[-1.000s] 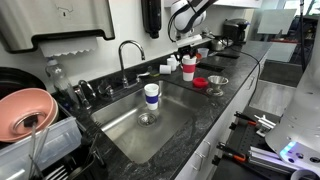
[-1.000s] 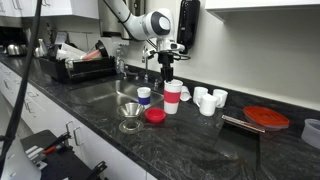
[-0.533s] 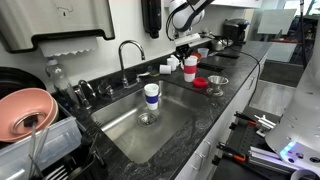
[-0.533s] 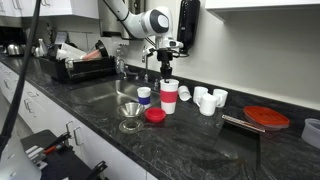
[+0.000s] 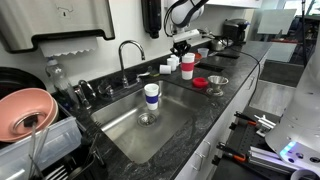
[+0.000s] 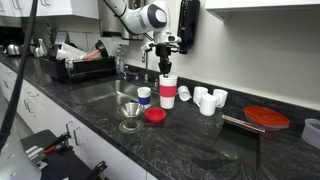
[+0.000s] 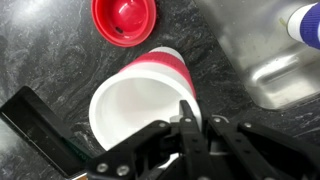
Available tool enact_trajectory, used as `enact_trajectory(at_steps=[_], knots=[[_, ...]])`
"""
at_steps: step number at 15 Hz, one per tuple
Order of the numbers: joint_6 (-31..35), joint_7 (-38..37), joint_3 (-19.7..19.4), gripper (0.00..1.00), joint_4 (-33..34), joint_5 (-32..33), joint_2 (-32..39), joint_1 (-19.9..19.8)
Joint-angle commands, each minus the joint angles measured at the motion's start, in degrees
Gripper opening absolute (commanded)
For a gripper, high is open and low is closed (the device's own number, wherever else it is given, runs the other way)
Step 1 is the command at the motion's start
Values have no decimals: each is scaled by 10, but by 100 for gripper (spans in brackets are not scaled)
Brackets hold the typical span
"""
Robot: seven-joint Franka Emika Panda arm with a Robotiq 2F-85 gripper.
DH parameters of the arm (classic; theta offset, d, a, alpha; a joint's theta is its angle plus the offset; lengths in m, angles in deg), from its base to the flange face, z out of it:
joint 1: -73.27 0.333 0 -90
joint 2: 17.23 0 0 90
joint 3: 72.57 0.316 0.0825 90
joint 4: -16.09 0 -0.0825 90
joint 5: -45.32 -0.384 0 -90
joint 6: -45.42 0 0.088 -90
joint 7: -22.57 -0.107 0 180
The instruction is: Put the white and pink cup in the sink
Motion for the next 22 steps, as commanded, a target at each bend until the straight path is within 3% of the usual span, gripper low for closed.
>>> enact_trajectory(at_steps=[1,10,18,19,22], knots=[[-4,81,9,2,-22,-36,-31,3],[-30,237,43,2,-84,-72,-81,25],[-24,209,64,2,-105,-66,-69,48],[-24,205,66,8,-107,-66,-68,51],[-23,206,64,8,-106,-65,-66,49]])
